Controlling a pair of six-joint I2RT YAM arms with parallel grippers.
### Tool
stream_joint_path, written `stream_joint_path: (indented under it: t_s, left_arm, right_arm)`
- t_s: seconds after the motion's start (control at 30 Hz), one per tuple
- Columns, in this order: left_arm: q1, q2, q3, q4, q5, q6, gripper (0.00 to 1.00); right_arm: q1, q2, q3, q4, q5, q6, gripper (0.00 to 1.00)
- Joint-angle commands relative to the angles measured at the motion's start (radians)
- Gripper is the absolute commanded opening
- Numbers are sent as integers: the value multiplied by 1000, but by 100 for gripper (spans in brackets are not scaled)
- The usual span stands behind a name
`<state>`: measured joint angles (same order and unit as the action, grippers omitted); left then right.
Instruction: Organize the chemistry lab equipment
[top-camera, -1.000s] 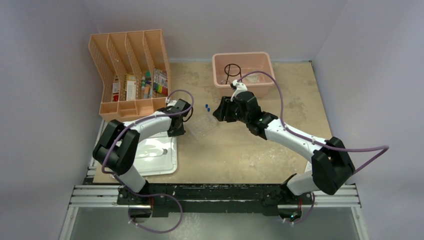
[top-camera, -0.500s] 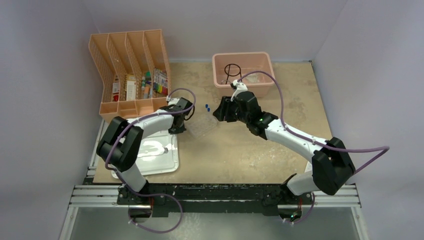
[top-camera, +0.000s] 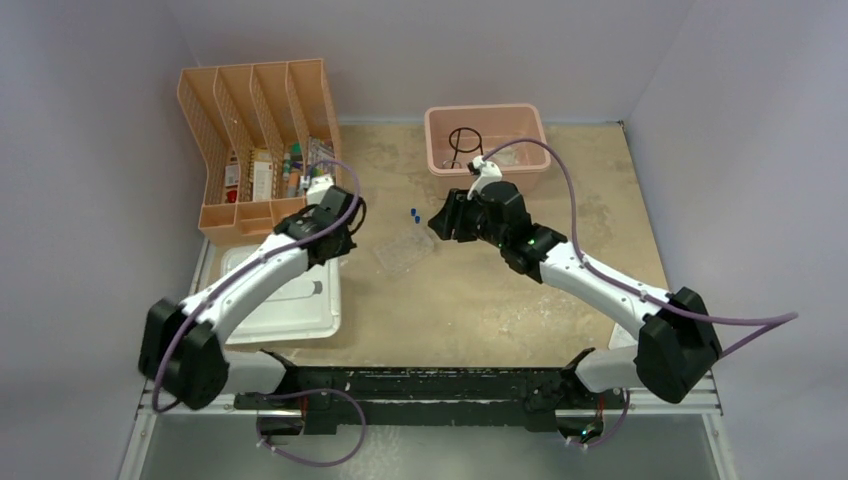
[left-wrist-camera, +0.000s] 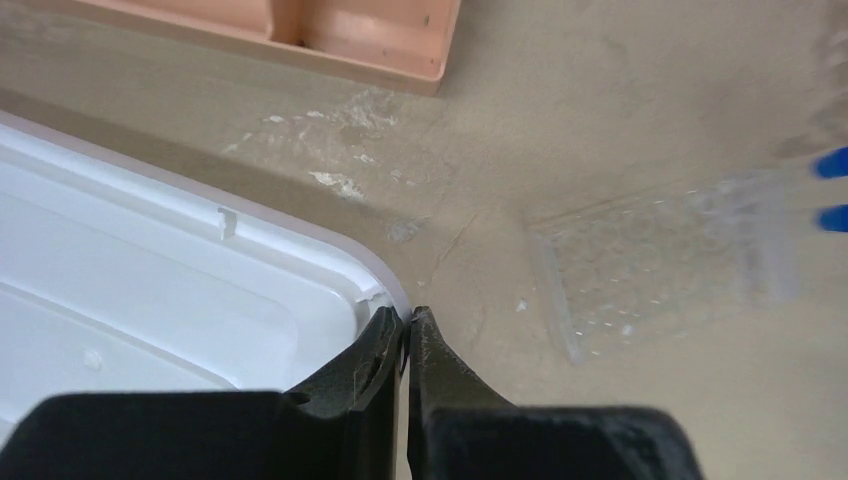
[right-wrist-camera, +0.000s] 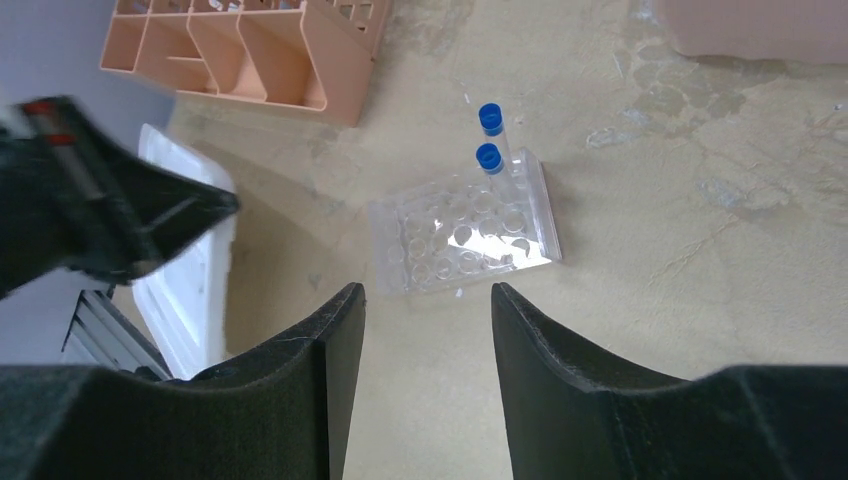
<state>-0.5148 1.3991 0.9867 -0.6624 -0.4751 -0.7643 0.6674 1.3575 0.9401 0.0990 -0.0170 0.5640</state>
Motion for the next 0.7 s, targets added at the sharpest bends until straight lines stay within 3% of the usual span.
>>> stream_joint_path:
  t_s: [0.0, 0.17, 0.3, 0.5, 0.67]
  left_arm:
    - [-2, -217, 61, -112, -53, -68, 0]
    - [-2, -409, 127, -187, -64, -119, 0]
    - [-2, -544, 196, -141, 3, -117, 0]
    - [-2, -582, 347, -50, 133, -88, 0]
    - [-2, -544, 435, 121, 296, -85, 0]
  right_arm:
    - [5, -43, 6, -11, 14, -15, 52]
    - [2, -77, 9, -32, 26, -21, 53]
    - [-11, -104, 26, -35, -20, -28, 55]
    - [-70, -119, 97, -27, -145, -51, 58]
    - [-119, -125, 159, -15, -246, -21, 62]
